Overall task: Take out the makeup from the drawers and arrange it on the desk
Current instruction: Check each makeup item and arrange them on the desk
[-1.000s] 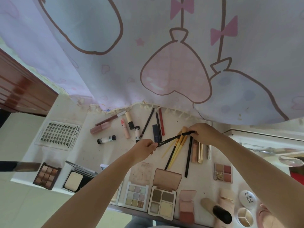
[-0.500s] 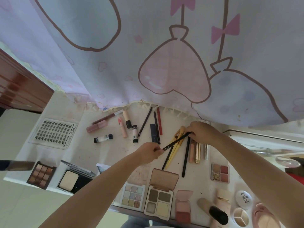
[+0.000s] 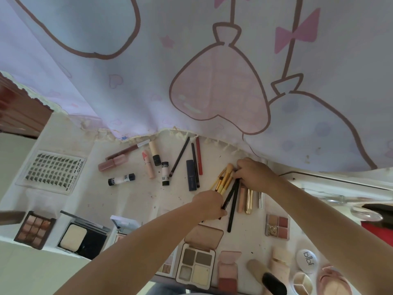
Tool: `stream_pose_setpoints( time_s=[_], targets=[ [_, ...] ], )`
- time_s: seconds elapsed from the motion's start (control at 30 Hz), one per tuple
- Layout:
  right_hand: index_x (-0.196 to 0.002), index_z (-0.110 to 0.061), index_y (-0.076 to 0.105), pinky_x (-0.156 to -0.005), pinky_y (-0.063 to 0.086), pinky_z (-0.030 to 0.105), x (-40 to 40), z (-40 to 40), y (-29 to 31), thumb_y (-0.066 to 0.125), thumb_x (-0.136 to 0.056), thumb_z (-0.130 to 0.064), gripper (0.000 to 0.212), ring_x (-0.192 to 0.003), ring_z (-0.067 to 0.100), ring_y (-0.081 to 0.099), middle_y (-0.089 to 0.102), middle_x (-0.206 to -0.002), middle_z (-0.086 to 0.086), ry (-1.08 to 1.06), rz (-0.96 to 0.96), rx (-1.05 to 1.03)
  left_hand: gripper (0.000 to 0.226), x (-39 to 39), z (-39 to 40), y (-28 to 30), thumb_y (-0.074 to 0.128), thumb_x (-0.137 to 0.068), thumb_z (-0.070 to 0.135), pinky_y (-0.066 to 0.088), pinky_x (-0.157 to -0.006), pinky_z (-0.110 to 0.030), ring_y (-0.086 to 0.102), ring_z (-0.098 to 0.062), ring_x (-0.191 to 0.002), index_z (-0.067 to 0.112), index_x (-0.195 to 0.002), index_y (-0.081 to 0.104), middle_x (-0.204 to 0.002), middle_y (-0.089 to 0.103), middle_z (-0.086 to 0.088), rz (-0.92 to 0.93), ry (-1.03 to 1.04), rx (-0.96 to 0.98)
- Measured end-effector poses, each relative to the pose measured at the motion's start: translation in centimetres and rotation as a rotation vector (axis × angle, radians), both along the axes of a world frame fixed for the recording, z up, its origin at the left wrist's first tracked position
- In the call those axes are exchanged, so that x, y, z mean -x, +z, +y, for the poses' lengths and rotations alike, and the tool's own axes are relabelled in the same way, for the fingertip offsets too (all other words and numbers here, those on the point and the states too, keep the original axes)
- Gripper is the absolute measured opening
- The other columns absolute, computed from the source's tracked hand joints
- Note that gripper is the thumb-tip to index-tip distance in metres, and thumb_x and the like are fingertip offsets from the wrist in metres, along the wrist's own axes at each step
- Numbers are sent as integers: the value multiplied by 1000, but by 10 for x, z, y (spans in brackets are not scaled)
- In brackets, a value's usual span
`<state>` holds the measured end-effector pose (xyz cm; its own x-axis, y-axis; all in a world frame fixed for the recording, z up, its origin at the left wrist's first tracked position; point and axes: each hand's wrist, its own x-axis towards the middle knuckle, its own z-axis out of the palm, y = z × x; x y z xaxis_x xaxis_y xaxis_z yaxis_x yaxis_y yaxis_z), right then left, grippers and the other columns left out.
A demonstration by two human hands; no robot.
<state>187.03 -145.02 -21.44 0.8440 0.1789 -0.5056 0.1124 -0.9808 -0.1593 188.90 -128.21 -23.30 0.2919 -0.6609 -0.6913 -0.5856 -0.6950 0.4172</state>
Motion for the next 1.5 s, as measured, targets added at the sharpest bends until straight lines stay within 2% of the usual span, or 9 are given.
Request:
stream_pose_setpoints(
  time_s=[0.17, 0.33, 0.57, 0.7, 0.9, 1.07, 1.27, 1.4, 1.5],
  targets=[
    [-125, -18, 49, -65, 29, 25, -1, 5, -5, 45, -91, -17, 34, -92, 18, 45, 46, -105, 5, -7, 15, 7, 43, 5, -2, -1, 46, -91, 38, 40, -59, -27, 48, -18, -74, 13, -57, 40, -61, 38, 3, 10, 17, -50],
    [-130, -19, 46, -66, 38, 28, 0, 6, -3, 40, -90, -8, 41, -91, 21, 49, 47, -109, 7, -49, -13, 14, 36, 0, 5, 8, 42, -93, 34, 40, -66, -28, 48, -16, -76, 4, -92, 60, -74, 47, 0, 20, 114, 22],
    [-120, -12, 55, -74, 44, 30, -11, 18, 5, 38, -93, -13, 31, -92, 21, 53, 54, -108, 9, -121, -73, -104, 27, -22, 47, 16, 35, -95, 27, 40, -60, -26, 52, -17, -72, 9, -89, 54, -78, 53, -3, -265, 379, 94],
    [-117, -9, 58, -84, 45, 31, -28, 48, 1, 38, -94, -12, 30, -100, 22, 53, 56, -111, 9, -190, -72, -213, 24, -31, 69, 17, 41, -93, 25, 43, -72, -27, 55, -21, -102, 12, -110, 52, -106, 56, -4, -391, 465, 105],
    [-117, -14, 58, -80, 44, 33, -50, 78, -8, 39, -94, -21, 30, -97, 27, 54, 53, -106, 11, -303, -56, -237, 56, -40, 78, 11, 41, -92, 10, 20, -112, -36, 9, -22, -141, 17, -143, 21, -153, 15, -2, -421, 74, 145],
    [-106, -8, 62, -77, 44, 31, -48, 82, -11, 43, -92, -18, 25, -93, 27, 55, 52, -106, 12, -353, -11, -162, 59, -41, 77, 7, 40, -91, 7, 9, -115, -37, 4, -22, -142, 17, -144, 17, -155, 9, -3, -401, 21, 122],
    [-84, -14, 43, -65, 40, 27, -41, 83, 9, 46, -87, -9, 6, -78, 19, 50, 46, -85, 4, -495, -80, -135, 56, -44, 83, 16, 41, -92, 12, 18, -114, -36, 10, -22, -142, 15, -143, 19, -153, 17, -4, -392, 177, 178],
    [-87, -16, 40, -54, 37, 18, -24, 67, 54, 42, -92, -11, 7, -65, 8, 49, 49, -77, -3, -651, -125, -313, 58, -53, 78, 33, 42, -94, 23, 15, -115, -33, 11, -21, -141, 14, -144, 15, -152, 17, -5, -452, 320, 345],
    [-90, -18, 45, -52, 35, 15, -2, 51, 95, 39, -94, -11, 11, -61, 7, 49, 50, -73, -5, -747, -204, -475, 49, -58, 63, 57, 42, -95, 29, 29, -109, -33, 31, -23, -133, 11, -139, 29, -143, 34, -6, -430, 261, 427]
  ],
)
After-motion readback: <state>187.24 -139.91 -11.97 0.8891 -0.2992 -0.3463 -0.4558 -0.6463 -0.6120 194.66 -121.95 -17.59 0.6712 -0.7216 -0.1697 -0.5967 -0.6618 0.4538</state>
